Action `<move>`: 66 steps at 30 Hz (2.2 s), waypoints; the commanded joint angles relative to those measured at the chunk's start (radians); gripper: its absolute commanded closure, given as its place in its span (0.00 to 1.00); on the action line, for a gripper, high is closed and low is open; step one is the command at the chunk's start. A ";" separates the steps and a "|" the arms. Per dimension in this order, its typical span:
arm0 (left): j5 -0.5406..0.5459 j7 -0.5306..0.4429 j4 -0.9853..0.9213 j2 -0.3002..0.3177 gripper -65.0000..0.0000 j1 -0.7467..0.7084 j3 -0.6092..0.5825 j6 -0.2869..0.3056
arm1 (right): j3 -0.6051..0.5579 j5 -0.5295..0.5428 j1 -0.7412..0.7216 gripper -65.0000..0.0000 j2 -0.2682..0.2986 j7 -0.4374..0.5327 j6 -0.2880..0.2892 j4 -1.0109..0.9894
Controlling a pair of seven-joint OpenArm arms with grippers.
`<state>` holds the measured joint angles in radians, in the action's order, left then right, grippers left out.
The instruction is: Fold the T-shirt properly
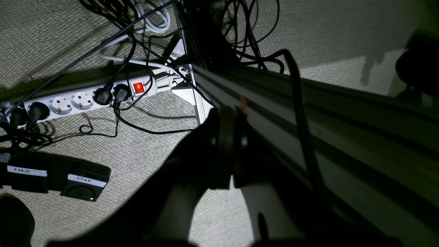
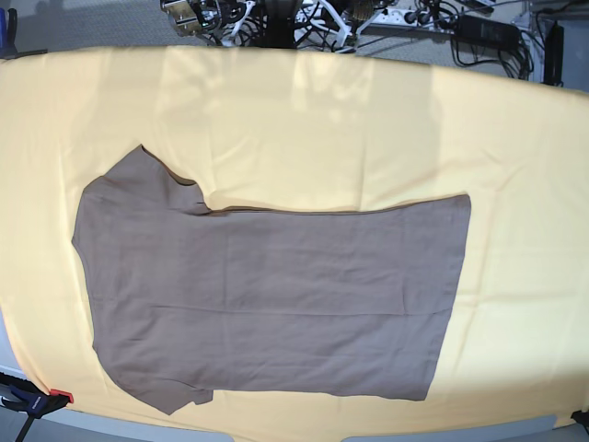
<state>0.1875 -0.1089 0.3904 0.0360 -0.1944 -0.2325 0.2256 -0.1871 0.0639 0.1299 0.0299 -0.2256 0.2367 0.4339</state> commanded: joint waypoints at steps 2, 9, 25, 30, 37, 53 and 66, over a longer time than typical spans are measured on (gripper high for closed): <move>0.005 -0.015 0.007 -0.005 1.00 -0.007 -0.001 0.014 | 0.002 0.009 -0.003 1.00 -0.002 0.004 0.007 0.009; 0.005 -0.023 0.007 -0.005 1.00 -0.007 -0.001 0.014 | 0.002 0.009 -0.003 1.00 -0.002 0.004 0.007 0.009; 0.005 -0.023 0.007 -0.005 1.00 -0.007 -0.001 0.014 | 0.002 0.009 -0.003 1.00 -0.002 0.004 0.007 0.009; 0.005 -0.022 0.007 -0.006 1.00 -0.007 -0.001 0.014 | 0.002 0.009 -0.003 1.00 -0.002 0.004 0.007 0.009; 0.000 0.139 0.044 -0.002 1.00 -0.020 -0.001 -0.029 | 0.002 -0.079 0.001 1.00 0.001 -0.099 0.054 0.011; -0.121 0.225 0.552 0.165 1.00 -0.439 -0.097 -0.036 | 0.002 -0.096 0.402 1.00 0.172 -0.135 0.269 0.404; -0.233 0.453 1.262 0.418 1.00 -0.816 -0.090 -0.139 | 0.002 -0.064 0.943 1.00 0.439 -0.216 0.207 1.220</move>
<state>-0.0513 0.3584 1.6451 0.4515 -0.9905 -0.3199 0.0757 -0.1883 -0.0055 1.0599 0.4622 -0.4438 0.4328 1.6505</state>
